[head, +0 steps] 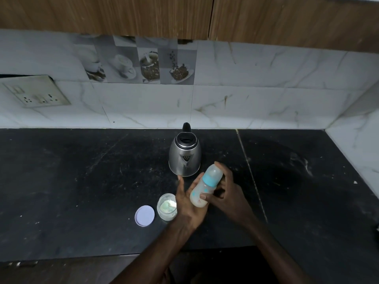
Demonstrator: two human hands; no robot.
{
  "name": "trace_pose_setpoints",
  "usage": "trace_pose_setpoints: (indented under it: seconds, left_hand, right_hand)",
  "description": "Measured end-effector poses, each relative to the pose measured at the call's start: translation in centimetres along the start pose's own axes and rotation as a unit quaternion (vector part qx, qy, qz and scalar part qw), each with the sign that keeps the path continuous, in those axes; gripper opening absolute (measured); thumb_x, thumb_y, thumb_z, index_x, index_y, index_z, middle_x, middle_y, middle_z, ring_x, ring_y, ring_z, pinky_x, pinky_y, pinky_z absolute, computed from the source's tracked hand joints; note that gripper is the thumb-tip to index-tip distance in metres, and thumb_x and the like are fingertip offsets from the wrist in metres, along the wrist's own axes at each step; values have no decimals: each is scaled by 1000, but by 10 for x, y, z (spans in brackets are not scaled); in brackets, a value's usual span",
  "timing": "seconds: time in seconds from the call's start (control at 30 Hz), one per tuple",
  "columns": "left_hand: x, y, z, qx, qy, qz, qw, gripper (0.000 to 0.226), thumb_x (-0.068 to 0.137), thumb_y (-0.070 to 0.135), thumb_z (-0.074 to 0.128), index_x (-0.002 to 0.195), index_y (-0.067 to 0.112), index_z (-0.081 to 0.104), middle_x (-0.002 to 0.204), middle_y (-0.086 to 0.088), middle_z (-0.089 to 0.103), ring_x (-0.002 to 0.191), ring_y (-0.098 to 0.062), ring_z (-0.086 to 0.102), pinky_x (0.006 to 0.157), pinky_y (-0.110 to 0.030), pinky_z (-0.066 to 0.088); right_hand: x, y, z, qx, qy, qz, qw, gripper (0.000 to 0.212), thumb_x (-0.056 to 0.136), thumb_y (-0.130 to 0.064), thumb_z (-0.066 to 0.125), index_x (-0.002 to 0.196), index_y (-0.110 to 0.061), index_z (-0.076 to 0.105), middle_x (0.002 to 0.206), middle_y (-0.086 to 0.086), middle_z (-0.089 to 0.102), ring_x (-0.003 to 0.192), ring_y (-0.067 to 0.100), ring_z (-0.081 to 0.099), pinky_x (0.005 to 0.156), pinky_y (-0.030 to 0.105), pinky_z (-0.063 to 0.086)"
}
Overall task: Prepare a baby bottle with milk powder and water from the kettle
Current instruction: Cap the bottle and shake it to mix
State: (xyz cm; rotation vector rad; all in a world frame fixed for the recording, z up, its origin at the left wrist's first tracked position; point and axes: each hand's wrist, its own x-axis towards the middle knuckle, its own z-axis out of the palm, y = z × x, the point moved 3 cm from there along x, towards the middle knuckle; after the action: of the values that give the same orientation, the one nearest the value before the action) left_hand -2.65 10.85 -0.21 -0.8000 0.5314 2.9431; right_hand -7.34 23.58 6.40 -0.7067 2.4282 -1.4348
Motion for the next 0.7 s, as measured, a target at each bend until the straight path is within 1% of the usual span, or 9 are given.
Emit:
trace_pose_setpoints:
  seconds: [0.1,0.23,0.3,0.37,0.43,0.5,0.57,0.63,0.7]
  left_hand:
    - [2,1,3,25,-6,14,1000,89,91,74,54,143,2,59,148,-24,59,139,-37,56,125,-46,36]
    - [7,7,8,43,10,40,998,97,83,76,56,146,3,56,142,-19,65,133,-29,62,127,-45,33]
    - [8,9,11,29,7,36,999,97,83,74,58,147,1,54,144,-24,62,137,-37,57,126,-49,33]
    - [8,11,15,28,-3,29,999,96,85,73,57,148,0,52,148,-28,57,145,-42,48,128,-51,29]
    - [8,14,18,29,-3,34,999,95,87,74,53,148,0,52,147,-26,59,147,-38,46,129,-46,28]
    - [5,15,19,38,-1,46,998,95,89,75,50,148,1,53,142,-22,64,143,-33,52,125,-43,35]
    - [3,14,21,17,-6,34,999,94,89,74,52,147,1,54,144,-25,62,141,-38,53,121,-48,40]
    - [0,12,23,13,-16,23,1000,93,88,74,55,146,2,54,147,-28,58,142,-43,51,121,-53,39]
    - [2,13,22,23,-12,34,999,92,90,74,53,147,2,54,145,-27,59,142,-41,53,124,-51,35]
  right_hand:
    - [7,-19,-18,-40,45,-36,998,107,68,-60,91,152,-60,25,128,-36,60,94,3,74,76,30,64]
    - [3,-30,-26,66,248,-40,966,106,65,-67,90,150,-59,28,120,-26,68,98,4,76,77,28,66]
    - [0,-36,-11,12,196,-20,980,106,63,-66,90,143,-70,21,108,-27,69,91,4,76,79,38,66]
    - [-2,-36,-3,-81,132,-24,988,106,64,-64,87,144,-72,18,104,-27,66,85,6,74,78,41,65]
    - [2,-30,-13,-53,210,-28,976,107,63,-67,89,148,-64,25,106,-21,69,85,5,75,76,37,65]
    - [3,-27,-17,13,276,-20,961,105,65,-64,91,150,-51,31,115,-14,71,92,1,75,76,25,64]
    - [1,-32,-5,-29,217,-6,976,101,64,-64,88,147,-53,32,110,-12,72,85,-2,72,71,19,60]
    - [-2,-36,0,-82,142,-5,986,103,65,-63,85,147,-65,24,109,-20,69,80,2,70,72,31,62]
    - [1,-33,-10,-55,205,-10,977,105,66,-62,86,148,-66,21,119,-21,66,88,2,72,78,37,64]
